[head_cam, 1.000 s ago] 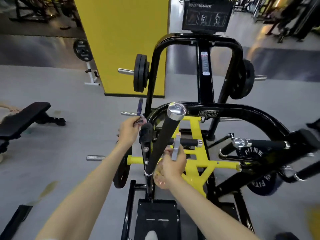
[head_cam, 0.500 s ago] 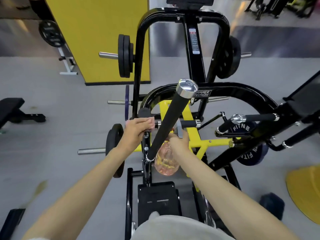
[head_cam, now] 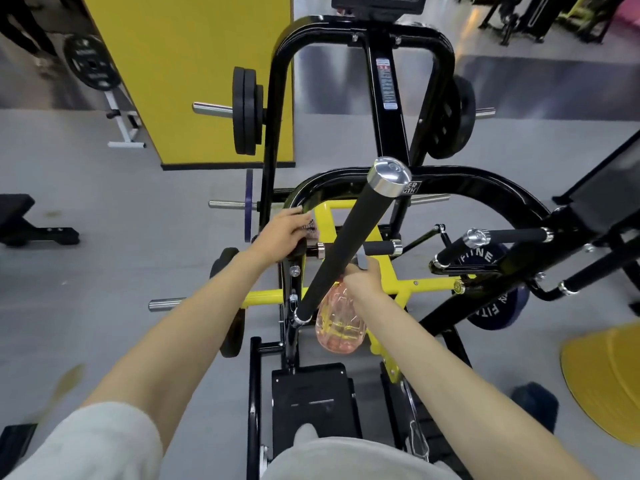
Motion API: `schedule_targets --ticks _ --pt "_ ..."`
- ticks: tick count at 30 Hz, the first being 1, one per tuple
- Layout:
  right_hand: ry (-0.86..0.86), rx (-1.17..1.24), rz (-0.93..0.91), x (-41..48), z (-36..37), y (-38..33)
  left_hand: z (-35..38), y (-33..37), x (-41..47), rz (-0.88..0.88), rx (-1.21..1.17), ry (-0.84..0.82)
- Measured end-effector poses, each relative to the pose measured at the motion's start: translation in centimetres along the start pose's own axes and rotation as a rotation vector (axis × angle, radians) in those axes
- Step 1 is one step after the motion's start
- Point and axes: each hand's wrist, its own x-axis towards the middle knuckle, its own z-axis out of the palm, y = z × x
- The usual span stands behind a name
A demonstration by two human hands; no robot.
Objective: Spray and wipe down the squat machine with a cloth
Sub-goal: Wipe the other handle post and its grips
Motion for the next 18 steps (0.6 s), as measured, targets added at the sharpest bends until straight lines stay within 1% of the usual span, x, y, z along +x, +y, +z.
schedule_targets --ticks 2,4,6,8,11,15,18 --pt "0.011 0.004 0.007 -0.3 0.0 -0.1 -0.6 -0.1 1.3 -0.077 -0.070 -0.012" --pt "0.013 0.014 -0.007 -0.6 -0.1 -0.3 -0.8 -0.3 2.1 -0.187 -0.254 0.012" --pt "0.016 0.008 -0.004 -0.8 -0.1 -0.4 -0.6 -0.6 2.3 -0.292 -0.432 0.093" --pt "0.028 -0.022 -0.001 -0.4 -0.1 -0.2 -0.3 -0.5 2.0 -0.352 -0.588 0.187" --pt "0.021 0.001 0.019 -0.3 0.0 -0.2 0.1 -0.4 0.5 -0.459 -0.829 0.288" --pt "0.019 0.021 0.032 -0.3 0.5 -0.2 0.6 -1.2 -1.1 -0.568 -1.043 0.321" --pt "0.029 0.023 0.029 0.0 0.5 0.0 1.3 -1.2 -1.8 -0.595 -1.094 0.358"
